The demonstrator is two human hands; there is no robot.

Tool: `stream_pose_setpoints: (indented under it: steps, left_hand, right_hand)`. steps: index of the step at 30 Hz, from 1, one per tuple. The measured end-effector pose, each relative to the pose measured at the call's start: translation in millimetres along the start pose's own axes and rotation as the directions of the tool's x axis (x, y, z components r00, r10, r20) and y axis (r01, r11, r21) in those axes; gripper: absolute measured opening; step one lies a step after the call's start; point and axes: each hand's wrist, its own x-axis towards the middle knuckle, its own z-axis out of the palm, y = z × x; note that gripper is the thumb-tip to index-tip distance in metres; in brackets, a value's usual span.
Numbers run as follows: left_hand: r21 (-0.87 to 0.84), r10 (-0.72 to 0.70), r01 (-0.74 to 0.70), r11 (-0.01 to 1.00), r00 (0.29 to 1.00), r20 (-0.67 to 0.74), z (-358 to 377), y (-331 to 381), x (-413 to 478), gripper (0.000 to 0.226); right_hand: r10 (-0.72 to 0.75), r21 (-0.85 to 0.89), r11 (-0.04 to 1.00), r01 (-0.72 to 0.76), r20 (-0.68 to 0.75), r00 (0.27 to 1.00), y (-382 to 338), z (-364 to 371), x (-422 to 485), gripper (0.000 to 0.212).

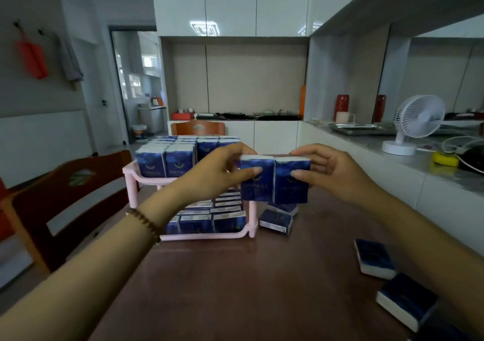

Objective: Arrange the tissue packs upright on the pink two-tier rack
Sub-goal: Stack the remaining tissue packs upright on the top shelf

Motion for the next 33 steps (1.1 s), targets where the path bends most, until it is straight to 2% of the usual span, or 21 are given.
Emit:
stream_pose_setpoints:
  steps: [3, 6, 10, 14, 21, 27, 33]
  left_hand:
    - [0.061, 0.003, -0.003, 0.998, 1.0, -0.008, -35, -1, 3, 0.019]
    - [0.197, 0.048, -0.045, 0.979, 0.999, -0.014, -68, -3, 11, 0.019]
    - [0.298, -0.009, 0.015, 0.954, 1.0, -0.023, -101, -15, 32, 0.031]
    - [0.386, -0.076, 0.085, 0.919, 0.996, -0.039, -119, -33, 56, 0.029]
    - [0.368, -0.148, 0.169, 0.914, 0.985, -0.084, -121, -67, 78, 0.02]
    - [0.41, -0.217, 0.214, 0.887, 0.975, -0.04, -119, -89, 86, 0.025]
    - [0.443, -0.229, 0.218, 0.87, 0.973, -0.03, -118, -95, 90, 0.025]
  right_hand:
    - [-0.021, -0.009, 1.0, 0.021, 0.012, 1.0, -8, 15, 29, 0.025]
    - [-0.053, -0.051, 0.997, 0.055, 0.023, 0.998, -12, 29, 57, 0.025]
    - [-0.111, -0.151, 0.983, 0.107, -0.015, 0.994, -10, 41, 91, 0.024]
    - [-0.071, -0.173, 0.983, 0.064, -0.034, 0.997, 6, 48, 122, 0.026]
    - [-0.003, -0.238, 0.971, -0.002, -0.023, 1.0, 39, 56, 154, 0.026]
    - [0.05, -0.281, 0.959, -0.046, 0.008, 0.999, 58, 63, 162, 0.027]
    - [0.037, -0.349, 0.937, -0.029, 0.017, 0.999, 69, 72, 168, 0.025]
